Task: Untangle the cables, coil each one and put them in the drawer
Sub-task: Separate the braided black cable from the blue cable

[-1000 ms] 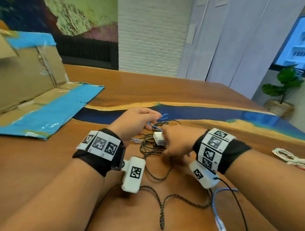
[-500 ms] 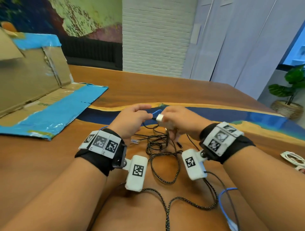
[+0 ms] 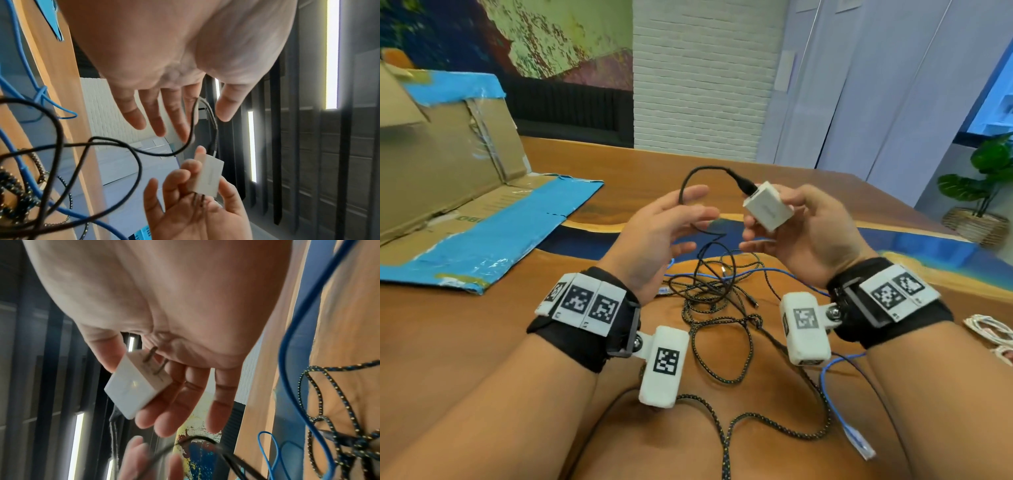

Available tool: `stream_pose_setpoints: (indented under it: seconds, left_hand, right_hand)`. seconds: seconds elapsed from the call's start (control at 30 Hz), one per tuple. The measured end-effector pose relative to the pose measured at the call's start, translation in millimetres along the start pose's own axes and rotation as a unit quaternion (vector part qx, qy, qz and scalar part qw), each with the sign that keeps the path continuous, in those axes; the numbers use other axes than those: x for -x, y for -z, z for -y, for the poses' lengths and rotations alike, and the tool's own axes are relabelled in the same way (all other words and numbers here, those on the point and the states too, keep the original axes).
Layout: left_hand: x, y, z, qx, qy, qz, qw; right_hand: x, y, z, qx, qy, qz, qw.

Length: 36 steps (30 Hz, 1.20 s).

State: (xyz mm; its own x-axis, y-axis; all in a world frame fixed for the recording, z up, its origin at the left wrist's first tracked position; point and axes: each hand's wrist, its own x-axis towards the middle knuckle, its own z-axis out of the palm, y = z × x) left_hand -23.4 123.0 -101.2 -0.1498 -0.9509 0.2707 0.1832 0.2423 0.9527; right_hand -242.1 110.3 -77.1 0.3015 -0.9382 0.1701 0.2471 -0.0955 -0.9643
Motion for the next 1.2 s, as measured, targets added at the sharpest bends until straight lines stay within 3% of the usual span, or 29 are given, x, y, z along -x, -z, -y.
stream_pose_setpoints:
  seconds: [0.1, 0.27, 0.33, 0.43, 0.5, 0.57, 0.63, 0.7, 0.77, 0.87, 0.93, 1.03, 1.13, 1.2]
  left_hand:
    - [3.0, -4.1, -2.6, 0.005, -0.007, -0.001, 1.0]
    - [-8.1, 7.6, 3.7, 0.025, 0.029, -0.172, 0.984]
    - [-8.7, 10.1, 6.3, 0.022, 0.044, -0.207, 0.977]
    - [-4.2, 1.5, 3.4, 0.029, 0.067, -0.13, 0.989]
    - [-0.2, -7.0, 0.1, 0.058, 0.068, -0.064, 0.994]
    - [0.9, -10.3, -0.7, 0.039, 0.041, -0.054, 0.997]
    - [1.4, -10.5, -2.0, 0.02, 0.025, -0.048, 0.998]
    - [3.6, -11.2, -3.2, 0.02, 0.045, -0.02, 0.999]
    - [8.9, -13.2, -6.0, 0.024, 0.068, 0.026, 0.997]
    - [14.0, -17.0, -7.9, 0.031, 0.068, 0.107, 0.991]
    - [14.7, -17.6, -9.8, 0.035, 0.057, 0.125, 0.99]
    - [12.3, -13.9, -13.2, 0.049, 0.032, 0.056, 0.997]
    - [5.7, -5.6, -15.0, 0.069, 0.021, -0.065, 0.995]
    - [2.8, -2.3, -14.1, 0.052, 0.017, -0.111, 0.992]
  right_hand:
    - [3.5, 2.2, -13.2, 0.023, 0.018, -0.029, 0.999]
    - [9.1, 6.4, -31.6, -0.033, 0.053, -0.057, 0.996]
    - [9.3, 0.2, -35.4, -0.018, 0.07, -0.082, 0.994]
    - [9.9, -9.8, -42.2, 0.109, 0.09, -0.077, 0.987]
    - [13.2, -15.5, -45.4, 0.237, 0.078, -0.014, 0.968]
    - [18.5, -19.2, -45.6, 0.298, 0.051, 0.048, 0.952]
    - [24.0, -20.9, -43.5, 0.298, 0.065, 0.038, 0.951]
    - [24.4, -14.5, -44.0, 0.279, 0.109, -0.056, 0.952]
    - [20.8, -4.4, -48.8, 0.26, 0.109, -0.128, 0.951]
    - [19.5, 0.0, -58.3, 0.28, 0.012, -0.087, 0.956]
    - [21.0, -2.7, -63.3, 0.281, -0.024, -0.049, 0.958]
    - [19.7, -0.8, -60.7, 0.246, 0.004, -0.083, 0.966]
    - [19.0, 4.4, -52.0, 0.121, 0.036, -0.149, 0.981]
    - [20.3, 3.6, -47.7, 0.043, 0.063, -0.156, 0.985]
